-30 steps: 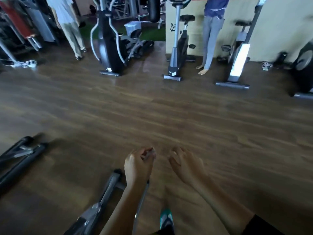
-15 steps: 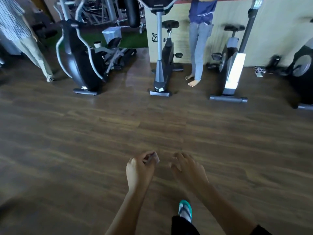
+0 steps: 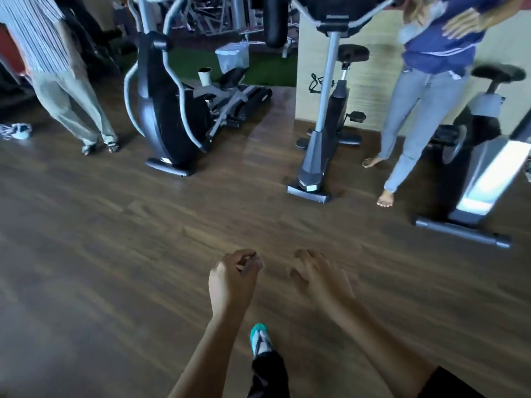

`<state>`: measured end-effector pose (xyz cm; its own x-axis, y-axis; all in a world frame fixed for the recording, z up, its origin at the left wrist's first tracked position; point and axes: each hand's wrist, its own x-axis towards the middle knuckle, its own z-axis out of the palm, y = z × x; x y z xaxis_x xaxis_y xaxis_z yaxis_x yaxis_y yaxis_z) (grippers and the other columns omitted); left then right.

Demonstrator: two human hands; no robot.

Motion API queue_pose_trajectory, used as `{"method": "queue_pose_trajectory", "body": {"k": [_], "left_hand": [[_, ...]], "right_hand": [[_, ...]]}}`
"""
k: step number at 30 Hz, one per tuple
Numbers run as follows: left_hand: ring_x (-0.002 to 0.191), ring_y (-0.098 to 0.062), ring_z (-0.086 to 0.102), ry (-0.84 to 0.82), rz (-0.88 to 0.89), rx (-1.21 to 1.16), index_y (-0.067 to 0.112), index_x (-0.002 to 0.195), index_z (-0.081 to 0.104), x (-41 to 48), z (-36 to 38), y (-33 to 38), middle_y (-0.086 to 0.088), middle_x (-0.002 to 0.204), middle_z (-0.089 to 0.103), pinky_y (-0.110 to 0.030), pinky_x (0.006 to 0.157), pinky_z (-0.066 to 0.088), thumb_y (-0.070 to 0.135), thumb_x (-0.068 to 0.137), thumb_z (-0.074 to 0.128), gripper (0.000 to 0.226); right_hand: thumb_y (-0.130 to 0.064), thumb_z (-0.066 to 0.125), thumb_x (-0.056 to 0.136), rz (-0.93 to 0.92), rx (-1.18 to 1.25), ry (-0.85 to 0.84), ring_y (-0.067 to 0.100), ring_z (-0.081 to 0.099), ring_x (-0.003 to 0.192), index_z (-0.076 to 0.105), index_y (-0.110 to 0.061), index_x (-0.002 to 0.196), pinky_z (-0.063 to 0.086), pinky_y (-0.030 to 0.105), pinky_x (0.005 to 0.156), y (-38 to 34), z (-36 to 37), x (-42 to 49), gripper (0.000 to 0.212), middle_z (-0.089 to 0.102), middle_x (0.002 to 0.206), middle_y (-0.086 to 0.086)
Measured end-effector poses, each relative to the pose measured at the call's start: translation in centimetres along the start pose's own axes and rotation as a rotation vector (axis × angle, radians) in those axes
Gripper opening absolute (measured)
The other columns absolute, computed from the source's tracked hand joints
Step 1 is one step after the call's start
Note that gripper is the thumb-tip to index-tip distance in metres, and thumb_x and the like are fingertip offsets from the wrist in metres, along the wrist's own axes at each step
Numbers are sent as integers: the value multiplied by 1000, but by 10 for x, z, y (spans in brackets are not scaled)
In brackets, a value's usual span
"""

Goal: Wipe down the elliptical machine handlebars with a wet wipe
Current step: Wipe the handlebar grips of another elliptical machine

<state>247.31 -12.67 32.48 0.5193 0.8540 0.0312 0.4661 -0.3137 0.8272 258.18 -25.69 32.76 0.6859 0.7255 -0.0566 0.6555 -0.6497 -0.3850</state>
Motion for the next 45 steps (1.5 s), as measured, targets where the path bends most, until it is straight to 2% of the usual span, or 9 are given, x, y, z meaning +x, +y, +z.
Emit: {"method": "queue_pose_trajectory", "body": {"k": [4,10,14,18,24,31,36,40,45], "left_hand": [[70,-3,61,-12,3,9,31,94,74,144,21,3,10,83,71,-15,63,40,31,79,73,14],[73,-9,64,14,-14,31,31,91,74,337,30,17,8,83,71,-22,67,43,29,77,74,14],[69,-4,63,35,-38,23,32,89,74,458,45,14,8,82,71,-18,64,42,28,78,74,11],[69,2,59,78,-68,-2,36,89,74,586,64,12,13,79,68,-5,60,35,31,78,74,12],[72,3,59,157,-109,-7,36,91,74,773,71,18,17,80,66,-11,63,40,32,79,74,12],[70,5,61,243,-170,-36,38,82,74,980,70,24,18,73,65,-6,60,38,30,77,75,9],[74,-3,63,190,-130,-58,49,68,66,1135,85,22,12,75,67,-22,69,50,31,74,73,20],[74,3,61,117,-80,-23,39,76,72,1262,96,42,16,77,68,-7,60,38,34,78,67,7],[71,3,60,59,-2,-15,38,83,72,1401,116,78,16,78,68,-6,58,41,32,79,70,7]], "right_hand": [[-40,44,96,20,27,7,20,52,119,49,-24,127,44,33,86,-8,5,145,36,55,127,-3],[-39,47,94,22,120,1,21,57,111,55,-21,115,49,38,83,-45,-2,341,29,60,118,-2],[-33,48,94,2,126,-11,23,56,112,55,-22,119,46,37,89,-60,1,465,28,60,119,0],[-36,47,95,-35,129,-4,22,58,108,56,-22,119,49,36,84,-77,10,599,29,61,117,0],[-38,41,97,-161,69,-65,17,53,117,48,-26,130,43,32,89,-111,1,802,35,54,130,-4],[-31,49,94,-224,119,-51,20,54,116,51,-20,131,42,31,90,-160,-3,1017,39,57,128,2],[-36,51,95,-206,151,28,21,58,111,57,-19,127,46,31,86,-179,7,1165,37,61,124,3],[-35,50,96,-178,149,92,17,61,99,59,-18,121,39,22,71,-191,-4,1281,32,64,114,1],[-38,44,98,-126,114,168,16,56,110,53,-22,128,44,29,82,-191,-32,1410,35,59,122,-3]]}}
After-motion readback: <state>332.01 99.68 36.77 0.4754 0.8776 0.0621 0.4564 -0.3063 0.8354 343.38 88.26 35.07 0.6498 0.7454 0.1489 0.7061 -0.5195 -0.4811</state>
